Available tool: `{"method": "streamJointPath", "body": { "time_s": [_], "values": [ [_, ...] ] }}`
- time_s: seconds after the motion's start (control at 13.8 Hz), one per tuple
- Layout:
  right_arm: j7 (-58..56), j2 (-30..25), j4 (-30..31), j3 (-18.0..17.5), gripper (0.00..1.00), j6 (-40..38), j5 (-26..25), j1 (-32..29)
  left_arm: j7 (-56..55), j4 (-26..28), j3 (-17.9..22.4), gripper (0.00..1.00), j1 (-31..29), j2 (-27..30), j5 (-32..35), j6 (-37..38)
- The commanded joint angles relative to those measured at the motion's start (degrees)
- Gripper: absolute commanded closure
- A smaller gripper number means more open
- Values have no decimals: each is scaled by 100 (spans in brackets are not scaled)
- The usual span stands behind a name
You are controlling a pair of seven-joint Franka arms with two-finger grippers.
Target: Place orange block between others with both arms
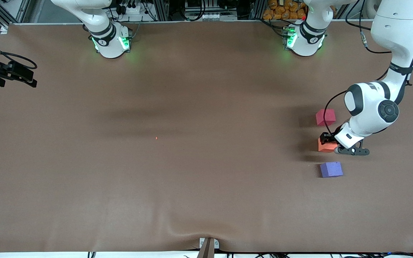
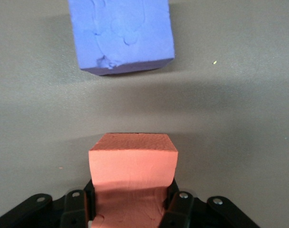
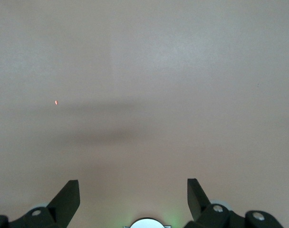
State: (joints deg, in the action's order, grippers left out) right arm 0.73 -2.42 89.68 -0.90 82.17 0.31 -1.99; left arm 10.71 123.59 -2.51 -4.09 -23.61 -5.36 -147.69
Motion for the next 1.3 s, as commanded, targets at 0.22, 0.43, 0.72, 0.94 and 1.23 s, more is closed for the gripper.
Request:
{"method": "streamJointPath", "body": {
  "time_s": [0.22, 0.43, 0.72, 0.94, 1.23],
  "values": [
    [-64, -40, 24, -33, 0, -17, 83, -56, 2, -10, -83, 0, -84, -4, -158, -84],
    [-64, -22, -37, -68, 0, -8, 75, -21, -235, -194, -118, 0, -31, 373, -158, 256],
    [-55, 171, -336, -59, 0, -26, -13, 305, -586, -1387, -180, 0, -40, 918, -149, 2416],
    [-64, 207, -381, -59, 0, -26, -4, 304, -1374, -2248, -346, 0, -40, 1375, -149, 3682],
    [-64, 198, -293, -59, 0, -70, -4, 305, -2134, -3628, -479, 0, -57, 1683, -79, 5467]
  ]
}}
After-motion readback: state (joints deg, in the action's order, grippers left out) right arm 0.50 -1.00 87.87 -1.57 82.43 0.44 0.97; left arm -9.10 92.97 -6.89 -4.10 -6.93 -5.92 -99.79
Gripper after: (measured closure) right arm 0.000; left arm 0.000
